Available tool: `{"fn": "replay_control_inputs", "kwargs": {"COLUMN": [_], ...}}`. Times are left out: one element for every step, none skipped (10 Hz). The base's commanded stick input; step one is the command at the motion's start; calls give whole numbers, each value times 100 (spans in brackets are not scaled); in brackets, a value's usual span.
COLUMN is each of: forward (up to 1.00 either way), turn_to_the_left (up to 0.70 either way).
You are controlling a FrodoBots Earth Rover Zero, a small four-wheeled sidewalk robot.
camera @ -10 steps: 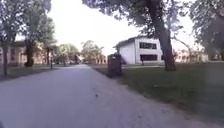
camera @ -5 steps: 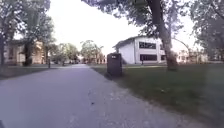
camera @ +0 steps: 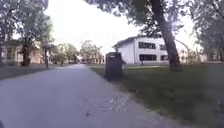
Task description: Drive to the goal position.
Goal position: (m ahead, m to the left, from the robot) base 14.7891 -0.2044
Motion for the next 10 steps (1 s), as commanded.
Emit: {"fn": "replay_control_inputs", "kwargs": {"forward": [70, 70, 70, 70, 70, 70, 70, 70, 70, 70], "turn_to_the_left": [35, 35, 35, 35, 35, 35, 35, 35, 35, 35]}}
